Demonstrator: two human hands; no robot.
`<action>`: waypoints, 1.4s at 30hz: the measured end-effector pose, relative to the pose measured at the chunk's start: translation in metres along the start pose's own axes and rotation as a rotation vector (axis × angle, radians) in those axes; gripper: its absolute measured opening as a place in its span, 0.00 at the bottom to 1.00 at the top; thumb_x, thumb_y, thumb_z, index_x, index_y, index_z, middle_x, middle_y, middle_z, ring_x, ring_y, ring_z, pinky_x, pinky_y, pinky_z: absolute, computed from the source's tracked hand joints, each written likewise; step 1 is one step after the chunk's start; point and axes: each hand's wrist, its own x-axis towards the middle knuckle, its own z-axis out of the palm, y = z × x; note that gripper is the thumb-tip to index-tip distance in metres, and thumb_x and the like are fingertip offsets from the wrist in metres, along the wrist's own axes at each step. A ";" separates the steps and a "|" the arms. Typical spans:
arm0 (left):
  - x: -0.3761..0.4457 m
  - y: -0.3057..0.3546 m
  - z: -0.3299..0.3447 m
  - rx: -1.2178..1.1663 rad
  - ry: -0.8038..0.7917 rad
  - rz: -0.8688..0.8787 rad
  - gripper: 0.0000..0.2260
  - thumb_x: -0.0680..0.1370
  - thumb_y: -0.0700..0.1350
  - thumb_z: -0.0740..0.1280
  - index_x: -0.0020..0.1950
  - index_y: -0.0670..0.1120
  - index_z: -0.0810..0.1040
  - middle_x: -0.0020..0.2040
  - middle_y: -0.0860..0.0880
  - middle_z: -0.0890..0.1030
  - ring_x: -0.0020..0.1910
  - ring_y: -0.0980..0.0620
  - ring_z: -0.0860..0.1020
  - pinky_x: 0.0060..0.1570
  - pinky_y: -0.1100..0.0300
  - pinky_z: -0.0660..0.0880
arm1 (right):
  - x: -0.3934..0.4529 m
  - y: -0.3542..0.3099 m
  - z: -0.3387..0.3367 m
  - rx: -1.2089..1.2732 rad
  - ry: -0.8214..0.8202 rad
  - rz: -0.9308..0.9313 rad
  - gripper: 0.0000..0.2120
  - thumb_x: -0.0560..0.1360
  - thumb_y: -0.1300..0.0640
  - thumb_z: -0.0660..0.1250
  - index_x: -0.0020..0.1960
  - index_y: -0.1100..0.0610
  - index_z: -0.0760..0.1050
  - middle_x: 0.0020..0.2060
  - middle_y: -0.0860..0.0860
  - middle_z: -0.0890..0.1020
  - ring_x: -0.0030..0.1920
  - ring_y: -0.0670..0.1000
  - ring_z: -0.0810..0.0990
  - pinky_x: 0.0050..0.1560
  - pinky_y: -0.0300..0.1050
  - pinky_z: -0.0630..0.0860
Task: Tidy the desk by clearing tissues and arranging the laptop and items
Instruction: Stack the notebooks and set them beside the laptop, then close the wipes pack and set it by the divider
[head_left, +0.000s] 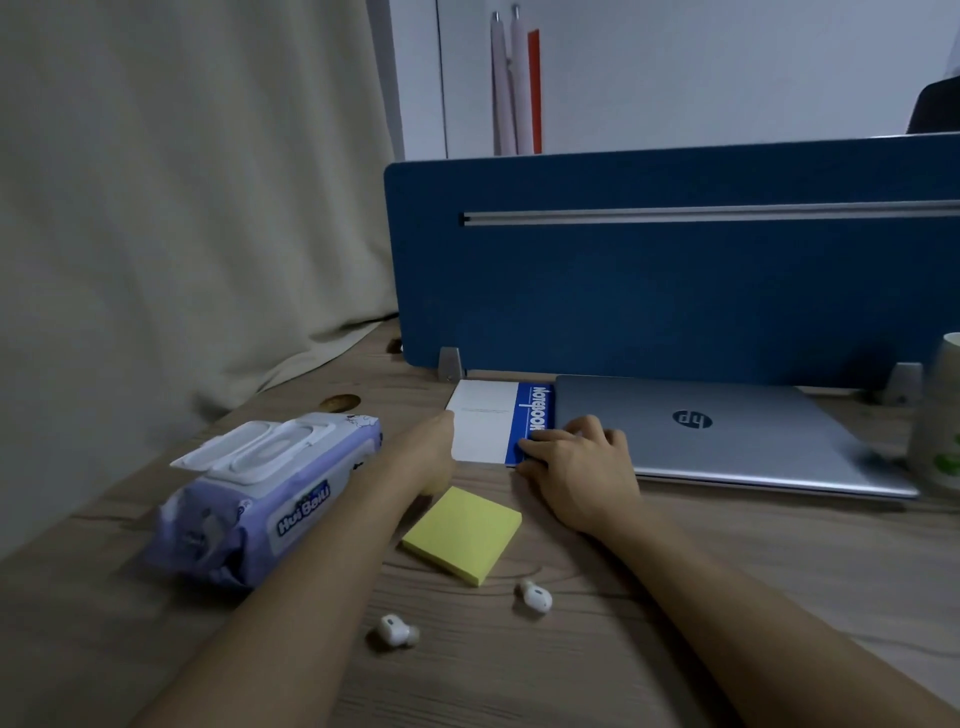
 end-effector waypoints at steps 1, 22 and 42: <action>-0.005 0.000 0.001 0.009 0.002 0.012 0.22 0.81 0.35 0.61 0.74 0.42 0.63 0.66 0.43 0.73 0.54 0.50 0.71 0.52 0.58 0.68 | -0.001 0.000 0.000 0.012 -0.003 -0.001 0.19 0.80 0.41 0.53 0.68 0.42 0.71 0.67 0.41 0.76 0.64 0.52 0.66 0.55 0.52 0.60; -0.165 -0.108 -0.035 -0.307 0.907 0.189 0.11 0.76 0.39 0.66 0.58 0.45 0.80 0.57 0.48 0.82 0.58 0.50 0.76 0.59 0.59 0.70 | -0.083 -0.107 -0.069 0.615 0.346 0.024 0.09 0.79 0.53 0.65 0.52 0.53 0.83 0.49 0.47 0.85 0.52 0.51 0.79 0.53 0.58 0.75; -0.100 -0.172 -0.030 -1.054 0.730 -0.172 0.30 0.77 0.47 0.71 0.75 0.45 0.62 0.70 0.45 0.75 0.64 0.50 0.76 0.59 0.58 0.72 | -0.016 -0.157 -0.017 0.426 0.175 -0.120 0.12 0.80 0.54 0.58 0.58 0.51 0.78 0.53 0.49 0.83 0.51 0.56 0.77 0.49 0.53 0.74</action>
